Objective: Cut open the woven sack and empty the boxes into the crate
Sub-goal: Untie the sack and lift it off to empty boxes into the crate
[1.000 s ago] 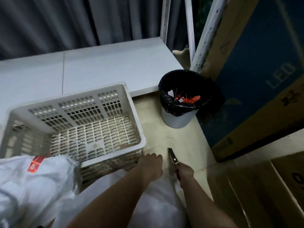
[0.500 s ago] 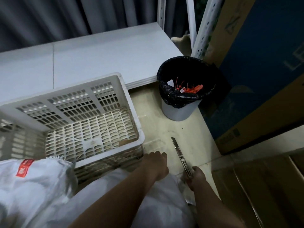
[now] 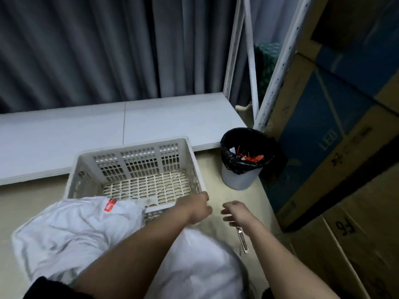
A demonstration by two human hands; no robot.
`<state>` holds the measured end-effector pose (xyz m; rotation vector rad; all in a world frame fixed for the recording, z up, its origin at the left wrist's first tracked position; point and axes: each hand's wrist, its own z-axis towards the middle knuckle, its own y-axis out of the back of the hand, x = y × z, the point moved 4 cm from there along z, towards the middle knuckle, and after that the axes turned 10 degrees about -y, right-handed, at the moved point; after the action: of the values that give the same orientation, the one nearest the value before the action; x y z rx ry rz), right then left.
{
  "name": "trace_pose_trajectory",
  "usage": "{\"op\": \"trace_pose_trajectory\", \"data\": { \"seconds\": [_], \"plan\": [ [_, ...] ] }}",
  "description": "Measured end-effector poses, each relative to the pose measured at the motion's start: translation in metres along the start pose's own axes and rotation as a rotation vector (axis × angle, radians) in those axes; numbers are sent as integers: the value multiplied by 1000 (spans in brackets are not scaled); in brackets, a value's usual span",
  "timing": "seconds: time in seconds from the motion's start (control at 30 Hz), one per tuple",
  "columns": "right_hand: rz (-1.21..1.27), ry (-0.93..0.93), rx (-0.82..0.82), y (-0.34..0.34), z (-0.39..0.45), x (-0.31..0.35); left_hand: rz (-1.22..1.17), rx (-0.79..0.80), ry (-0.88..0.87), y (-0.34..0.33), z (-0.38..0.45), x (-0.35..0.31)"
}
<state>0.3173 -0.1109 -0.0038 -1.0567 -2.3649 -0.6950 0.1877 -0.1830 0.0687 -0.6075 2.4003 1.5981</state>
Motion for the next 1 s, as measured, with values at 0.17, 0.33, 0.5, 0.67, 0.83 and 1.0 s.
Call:
{"op": "trace_pose_trajectory", "data": {
  "seconds": [0.17, 0.33, 0.5, 0.67, 0.83, 1.0],
  "plan": [
    [-336, 386, 39, -75, -95, 20, -109, -206, 82, 38, -82, 26],
    [-528, 753, 116, -152, -206, 11, -225, -425, 151, 54, -159, 66],
    [-973, 1069, -227, -194, -258, -12, -295, -559, 222, 54, -218, 105],
    [-1222, 1155, -524, -211, -237, -27, -305, -582, 264, 42, -248, 131],
    [-847, 927, -389, -181, -209, 4, -319, -616, 284, 33, -264, 140],
    [-92, 769, -24, -163, -213, 38, -168, -854, 298, 39, -286, 133]
  ]
}}
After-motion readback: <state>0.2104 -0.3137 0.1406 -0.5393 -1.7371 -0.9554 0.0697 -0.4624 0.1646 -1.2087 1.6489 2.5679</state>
